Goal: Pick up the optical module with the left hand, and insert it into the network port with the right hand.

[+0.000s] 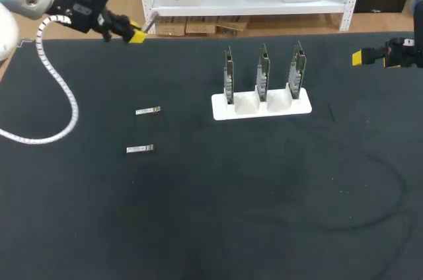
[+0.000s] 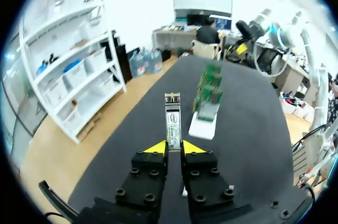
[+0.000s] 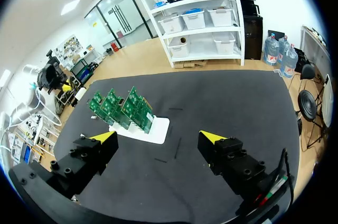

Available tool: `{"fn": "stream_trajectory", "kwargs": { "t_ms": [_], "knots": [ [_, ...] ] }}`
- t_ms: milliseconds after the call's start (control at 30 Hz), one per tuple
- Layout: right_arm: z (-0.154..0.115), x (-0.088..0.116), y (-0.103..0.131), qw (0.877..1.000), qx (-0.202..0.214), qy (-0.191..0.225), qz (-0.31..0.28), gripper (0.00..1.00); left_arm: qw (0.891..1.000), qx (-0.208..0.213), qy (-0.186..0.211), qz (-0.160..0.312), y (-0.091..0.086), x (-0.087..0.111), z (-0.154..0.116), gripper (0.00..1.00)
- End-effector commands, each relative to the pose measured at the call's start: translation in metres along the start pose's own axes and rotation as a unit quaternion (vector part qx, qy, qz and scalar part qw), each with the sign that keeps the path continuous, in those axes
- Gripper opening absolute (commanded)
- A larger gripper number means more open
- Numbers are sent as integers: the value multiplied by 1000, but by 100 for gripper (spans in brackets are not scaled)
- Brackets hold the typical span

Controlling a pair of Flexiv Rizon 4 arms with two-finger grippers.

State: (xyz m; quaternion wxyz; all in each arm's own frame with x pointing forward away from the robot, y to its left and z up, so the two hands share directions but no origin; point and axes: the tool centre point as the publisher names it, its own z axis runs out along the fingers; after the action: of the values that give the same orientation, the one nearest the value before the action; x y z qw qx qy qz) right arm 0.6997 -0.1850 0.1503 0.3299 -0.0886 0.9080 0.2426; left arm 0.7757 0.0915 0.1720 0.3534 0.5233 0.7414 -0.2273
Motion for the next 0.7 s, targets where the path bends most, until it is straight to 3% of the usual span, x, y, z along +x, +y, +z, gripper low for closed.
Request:
{"fn": "stream_trajectory", "kwargs": {
  "t_ms": [33, 167, 500, 700],
  "knots": [
    [0, 0, 1, 1000, 1, 0, 0, 100, 998, 26, -49, 13, -4, -16, 14, 0],
    [0, 0, 1, 1000, 1, 0, 0, 100, 997, 36, -57, 23, -11, -27, 16, 0],
    [0, 0, 1, 1000, 1, 0, 0, 100, 990, 66, -128, -9, -30, -40, 22, 0],
    [0, 0, 1, 1000, 1, 0, 0, 100, 982, 94, -161, 1, -39, -47, 31, 0]
  ]
}}
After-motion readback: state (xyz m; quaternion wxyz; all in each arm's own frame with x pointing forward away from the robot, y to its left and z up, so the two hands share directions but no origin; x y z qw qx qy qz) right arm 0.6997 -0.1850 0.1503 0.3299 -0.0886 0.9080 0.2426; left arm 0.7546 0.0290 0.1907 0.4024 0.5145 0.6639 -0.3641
